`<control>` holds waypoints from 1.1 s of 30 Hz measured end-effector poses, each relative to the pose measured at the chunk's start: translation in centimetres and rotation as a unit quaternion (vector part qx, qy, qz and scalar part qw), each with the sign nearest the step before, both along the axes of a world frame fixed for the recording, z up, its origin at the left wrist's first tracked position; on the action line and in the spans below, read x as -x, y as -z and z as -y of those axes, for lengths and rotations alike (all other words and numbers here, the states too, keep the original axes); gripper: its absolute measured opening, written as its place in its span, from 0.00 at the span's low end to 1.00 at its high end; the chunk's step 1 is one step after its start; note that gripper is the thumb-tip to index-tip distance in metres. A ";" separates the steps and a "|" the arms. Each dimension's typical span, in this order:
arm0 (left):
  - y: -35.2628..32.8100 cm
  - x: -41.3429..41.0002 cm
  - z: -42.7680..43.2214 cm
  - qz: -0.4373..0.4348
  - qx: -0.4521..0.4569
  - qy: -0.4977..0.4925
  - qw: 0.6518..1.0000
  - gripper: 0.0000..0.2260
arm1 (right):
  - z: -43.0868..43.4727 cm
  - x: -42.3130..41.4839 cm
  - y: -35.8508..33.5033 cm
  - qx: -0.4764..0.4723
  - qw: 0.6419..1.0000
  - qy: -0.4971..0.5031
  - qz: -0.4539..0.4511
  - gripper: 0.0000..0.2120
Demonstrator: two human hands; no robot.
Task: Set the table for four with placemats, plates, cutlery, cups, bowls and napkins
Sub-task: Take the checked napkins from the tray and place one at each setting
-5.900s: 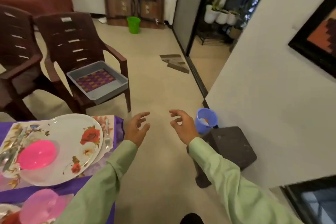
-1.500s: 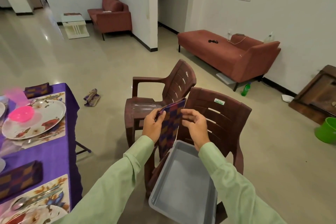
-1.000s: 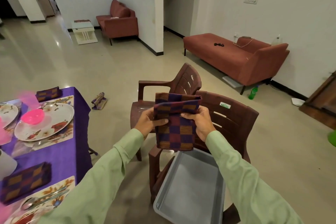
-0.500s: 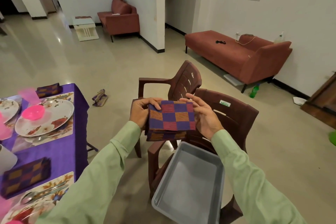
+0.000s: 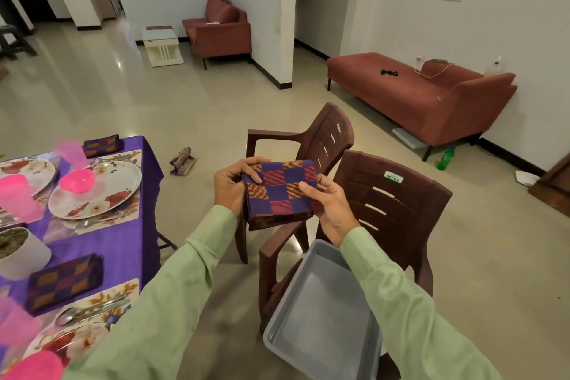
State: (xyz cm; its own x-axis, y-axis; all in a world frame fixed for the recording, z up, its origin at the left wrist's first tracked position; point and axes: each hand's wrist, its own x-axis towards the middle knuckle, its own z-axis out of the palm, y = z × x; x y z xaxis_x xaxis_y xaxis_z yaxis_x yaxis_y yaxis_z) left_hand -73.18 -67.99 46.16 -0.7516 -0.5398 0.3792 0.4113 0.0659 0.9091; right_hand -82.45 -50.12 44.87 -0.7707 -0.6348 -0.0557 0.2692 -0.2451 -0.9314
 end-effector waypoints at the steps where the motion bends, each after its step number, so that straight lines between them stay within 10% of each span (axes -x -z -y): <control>1: 0.2 -0.2 0.3 0.006 0.003 -0.004 1.000 0.12 | 0.0 0.0 -0.1 -0.002 1.000 -0.005 0.002 0.14; 19: 0.4 0.3 0.4 0.203 -0.005 0.132 0.970 0.22 | 1.6 1.4 -4.4 -0.115 0.961 -0.129 -0.214 0.11; 25: 1.5 0.4 0.3 0.187 -0.046 0.048 0.980 0.16 | 0.1 0.9 -2.0 -0.034 0.993 -0.071 -0.086 0.22; 33: 2.5 -0.7 -7.0 0.158 0.058 -0.214 0.962 0.21 | 1.9 -0.9 -1.2 -0.089 0.976 0.046 -0.193 0.15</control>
